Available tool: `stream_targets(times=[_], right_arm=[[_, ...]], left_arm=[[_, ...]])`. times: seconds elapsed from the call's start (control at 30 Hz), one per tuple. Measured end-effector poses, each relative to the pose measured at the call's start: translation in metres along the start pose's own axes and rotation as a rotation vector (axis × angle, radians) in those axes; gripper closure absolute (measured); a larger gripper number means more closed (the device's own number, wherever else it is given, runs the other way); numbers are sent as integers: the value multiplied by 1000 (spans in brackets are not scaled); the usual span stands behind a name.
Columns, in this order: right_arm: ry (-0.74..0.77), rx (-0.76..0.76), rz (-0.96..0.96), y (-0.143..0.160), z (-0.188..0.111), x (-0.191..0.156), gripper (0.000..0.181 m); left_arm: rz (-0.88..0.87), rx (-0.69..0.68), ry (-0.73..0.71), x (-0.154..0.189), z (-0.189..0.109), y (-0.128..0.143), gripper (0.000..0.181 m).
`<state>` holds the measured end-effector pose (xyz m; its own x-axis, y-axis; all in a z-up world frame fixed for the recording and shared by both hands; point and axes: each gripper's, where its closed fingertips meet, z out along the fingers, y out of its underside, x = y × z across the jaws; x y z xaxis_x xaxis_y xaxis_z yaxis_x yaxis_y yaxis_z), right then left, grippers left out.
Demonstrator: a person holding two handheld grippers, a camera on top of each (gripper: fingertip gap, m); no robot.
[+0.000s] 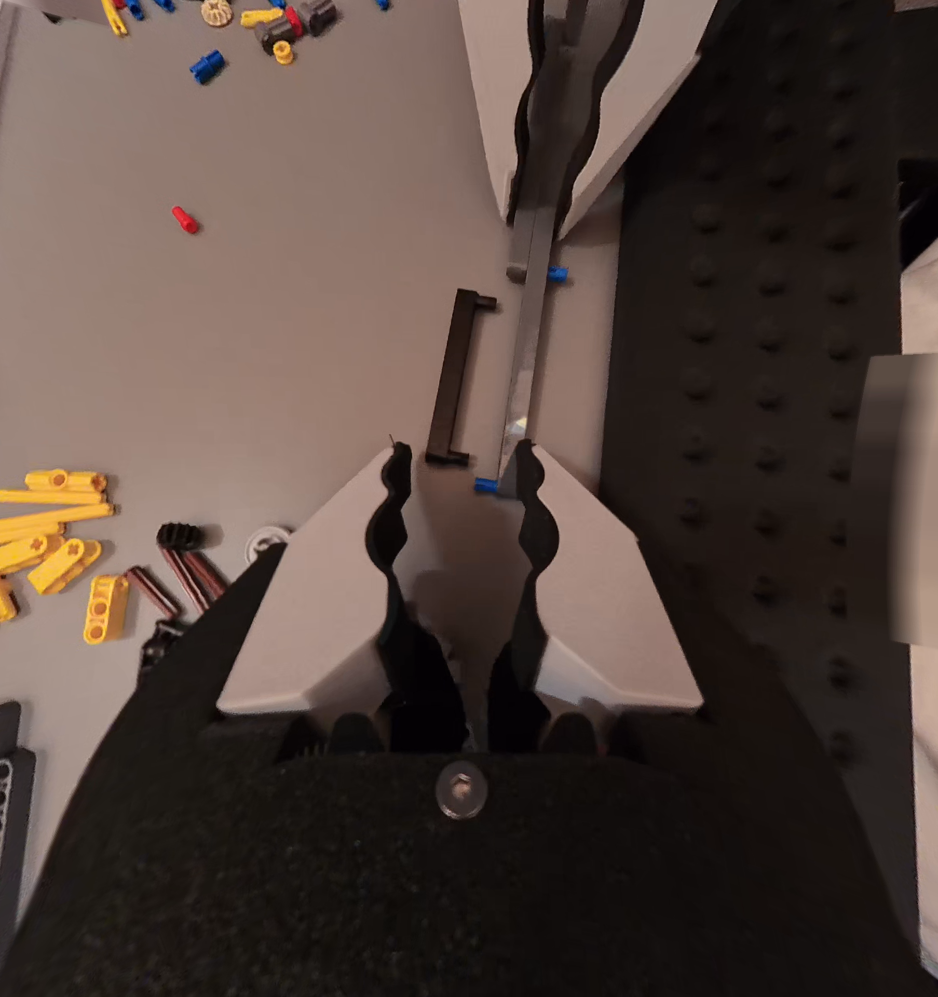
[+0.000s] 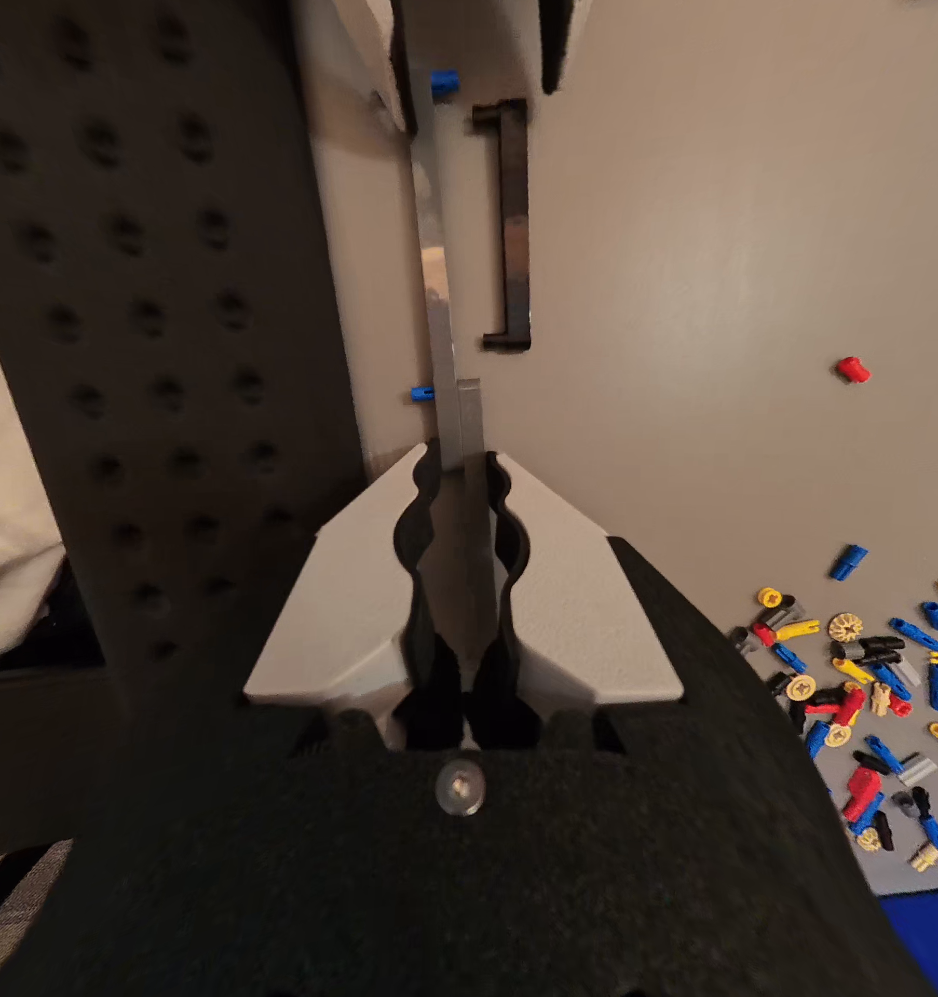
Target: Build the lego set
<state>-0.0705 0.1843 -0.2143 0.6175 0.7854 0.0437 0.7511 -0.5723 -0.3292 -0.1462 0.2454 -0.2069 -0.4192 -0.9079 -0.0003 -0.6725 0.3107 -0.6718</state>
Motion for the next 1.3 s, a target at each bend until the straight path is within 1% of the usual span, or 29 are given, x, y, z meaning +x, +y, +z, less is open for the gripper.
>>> stream_targets(times=[0.13,0.2,0.23,0.3,0.33,0.4,0.47,0.53,0.6,0.63,0.7,0.73,0.8,0.83,0.9,1.3], right_arm=[[5,0,34,0,1,5,164],[-20,-5,58,1,0,5,157],[-33,2,62,1,-3,3,154],[-29,86,69,-11,-11,4,150],[-25,146,73,-20,-15,5,146],[-12,248,92,-39,-15,8,139],[4,265,95,-46,-3,10,135],[32,251,81,-44,7,11,136],[13,269,84,-45,10,7,139],[-3,274,84,-45,12,5,139],[25,281,70,-44,16,8,143],[26,293,61,-45,15,7,153],[45,309,46,-45,16,8,156],[48,318,44,-45,16,8,157],[45,333,47,-45,16,8,157],[8,313,28,-46,16,8,157]], left_arm=[[23,-23,38,-2,5,-4,142],[32,-22,42,-4,0,-6,142],[18,4,68,-3,-5,-9,142],[-32,67,142,2,-18,-17,141],[-43,75,162,4,-21,-17,141],[-25,60,143,2,-17,-13,140],[-14,43,141,2,-9,-10,138],[-12,18,145,3,1,-7,134],[4,-19,128,1,8,-1,133],[13,-15,125,1,9,-2,134],[11,-11,138,3,10,-3,140],[13,-8,136,2,11,-3,143],[10,-4,125,-1,11,-4,150],[7,-3,121,-2,11,-4,154],[12,2,113,-1,11,-3,157],[-23,42,89,-1,11,-3,158]])
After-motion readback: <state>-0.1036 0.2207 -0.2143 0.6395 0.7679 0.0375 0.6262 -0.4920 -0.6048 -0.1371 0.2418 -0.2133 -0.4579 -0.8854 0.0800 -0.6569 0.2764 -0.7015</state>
